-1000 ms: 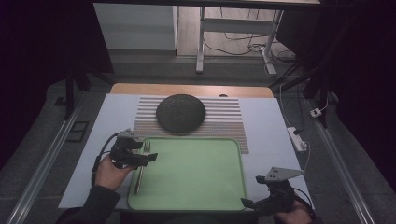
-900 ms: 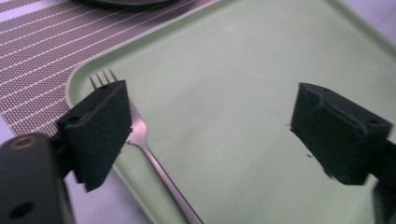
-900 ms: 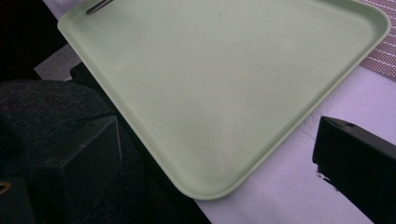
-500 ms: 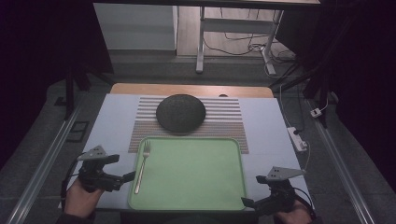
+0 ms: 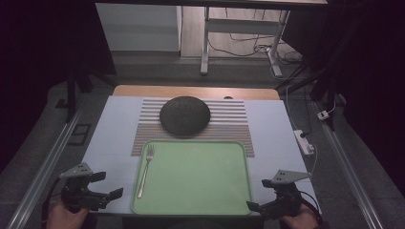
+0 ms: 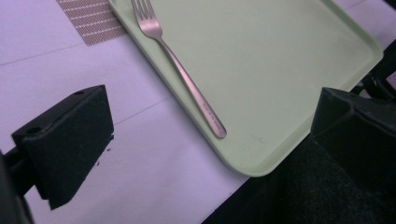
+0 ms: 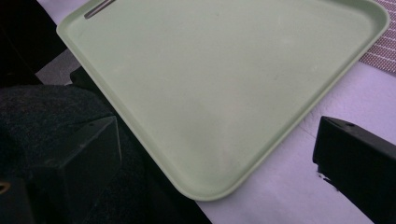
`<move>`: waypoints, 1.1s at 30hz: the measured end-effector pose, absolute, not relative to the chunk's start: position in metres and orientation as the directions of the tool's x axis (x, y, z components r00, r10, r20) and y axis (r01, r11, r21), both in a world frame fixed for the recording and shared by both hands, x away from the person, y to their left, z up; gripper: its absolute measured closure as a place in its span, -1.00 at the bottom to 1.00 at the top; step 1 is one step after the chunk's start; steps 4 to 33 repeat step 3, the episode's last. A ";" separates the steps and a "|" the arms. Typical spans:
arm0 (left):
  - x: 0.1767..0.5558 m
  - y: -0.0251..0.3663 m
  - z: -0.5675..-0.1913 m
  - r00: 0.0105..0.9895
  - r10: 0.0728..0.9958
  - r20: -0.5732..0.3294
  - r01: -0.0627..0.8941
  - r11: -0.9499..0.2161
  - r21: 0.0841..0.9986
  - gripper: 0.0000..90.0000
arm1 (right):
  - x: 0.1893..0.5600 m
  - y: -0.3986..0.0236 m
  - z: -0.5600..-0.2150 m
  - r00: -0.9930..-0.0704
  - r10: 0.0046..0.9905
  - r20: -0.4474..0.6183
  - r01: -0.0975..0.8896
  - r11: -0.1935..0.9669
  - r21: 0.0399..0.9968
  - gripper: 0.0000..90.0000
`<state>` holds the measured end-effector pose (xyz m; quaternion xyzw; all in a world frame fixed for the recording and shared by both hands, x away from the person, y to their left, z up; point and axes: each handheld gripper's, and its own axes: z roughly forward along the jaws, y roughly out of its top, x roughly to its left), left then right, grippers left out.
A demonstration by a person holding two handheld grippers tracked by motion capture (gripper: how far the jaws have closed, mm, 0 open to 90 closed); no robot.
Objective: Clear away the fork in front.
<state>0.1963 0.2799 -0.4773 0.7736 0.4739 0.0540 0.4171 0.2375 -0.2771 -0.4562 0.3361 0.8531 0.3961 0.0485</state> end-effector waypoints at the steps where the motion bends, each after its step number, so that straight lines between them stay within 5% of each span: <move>1: 0.197 0.280 -0.477 0.544 0.778 -0.314 0.689 -0.201 0.696 -1.00 | 0.238 -0.277 -0.456 -0.769 0.612 0.184 0.536 0.460 0.708 -0.97; 33: 0.197 0.281 -0.477 0.537 0.779 -0.324 0.692 -0.187 0.697 -1.00 | 0.238 -0.277 -0.457 -0.771 0.611 0.180 0.533 0.464 0.707 -0.97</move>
